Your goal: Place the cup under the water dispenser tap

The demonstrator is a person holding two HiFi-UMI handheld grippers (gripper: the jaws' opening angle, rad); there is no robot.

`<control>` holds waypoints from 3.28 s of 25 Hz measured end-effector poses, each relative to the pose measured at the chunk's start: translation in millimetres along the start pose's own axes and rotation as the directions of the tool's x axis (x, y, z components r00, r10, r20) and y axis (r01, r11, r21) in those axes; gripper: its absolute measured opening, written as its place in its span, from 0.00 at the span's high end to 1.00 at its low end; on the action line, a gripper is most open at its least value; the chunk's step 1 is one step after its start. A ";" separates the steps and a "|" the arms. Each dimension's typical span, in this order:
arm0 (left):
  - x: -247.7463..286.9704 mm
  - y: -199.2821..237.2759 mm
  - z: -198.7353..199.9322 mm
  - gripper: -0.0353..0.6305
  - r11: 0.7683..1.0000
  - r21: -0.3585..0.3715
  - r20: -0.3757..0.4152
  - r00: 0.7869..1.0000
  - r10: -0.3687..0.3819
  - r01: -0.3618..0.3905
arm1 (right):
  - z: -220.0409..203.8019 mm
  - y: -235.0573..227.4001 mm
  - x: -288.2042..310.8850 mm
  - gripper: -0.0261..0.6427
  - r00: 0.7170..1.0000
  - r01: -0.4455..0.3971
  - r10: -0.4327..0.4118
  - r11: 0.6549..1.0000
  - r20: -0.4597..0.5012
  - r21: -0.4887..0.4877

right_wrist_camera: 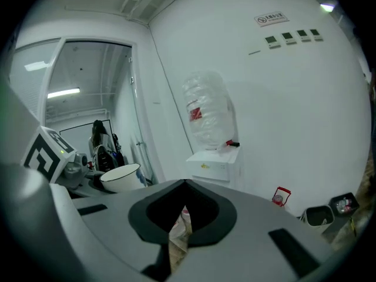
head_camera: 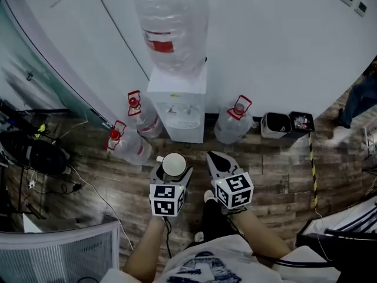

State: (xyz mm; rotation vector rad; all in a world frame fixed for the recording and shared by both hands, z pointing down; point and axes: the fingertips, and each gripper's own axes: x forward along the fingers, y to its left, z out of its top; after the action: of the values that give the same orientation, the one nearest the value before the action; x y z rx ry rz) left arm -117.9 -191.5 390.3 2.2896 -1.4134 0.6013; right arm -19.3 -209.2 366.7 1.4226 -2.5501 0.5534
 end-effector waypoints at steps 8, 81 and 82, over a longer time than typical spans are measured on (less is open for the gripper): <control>112.4 41.5 -13.9 0.30 1.000 -0.030 -0.047 0.999 0.001 -0.002 | -24.1 -72.4 89.2 0.93 0.998 0.029 -0.030 1.000 -0.054 -0.010; 516.2 167.2 -173.0 0.30 0.995 -0.056 -0.036 0.996 0.082 -0.084 | -278.2 -221.2 344.3 0.93 0.989 -0.049 0.047 0.999 -0.141 -0.007; 517.1 167.5 -174.5 0.30 0.995 -0.055 -0.036 0.996 0.082 -0.084 | -278.3 -221.3 343.9 0.93 0.989 -0.049 0.048 0.999 -0.142 -0.007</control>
State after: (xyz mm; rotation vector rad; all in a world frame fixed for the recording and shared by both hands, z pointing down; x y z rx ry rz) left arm -88.5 -551.9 832.1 2.1761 -1.4963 0.6133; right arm -23.4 -473.5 784.8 1.2723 -2.4776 0.6247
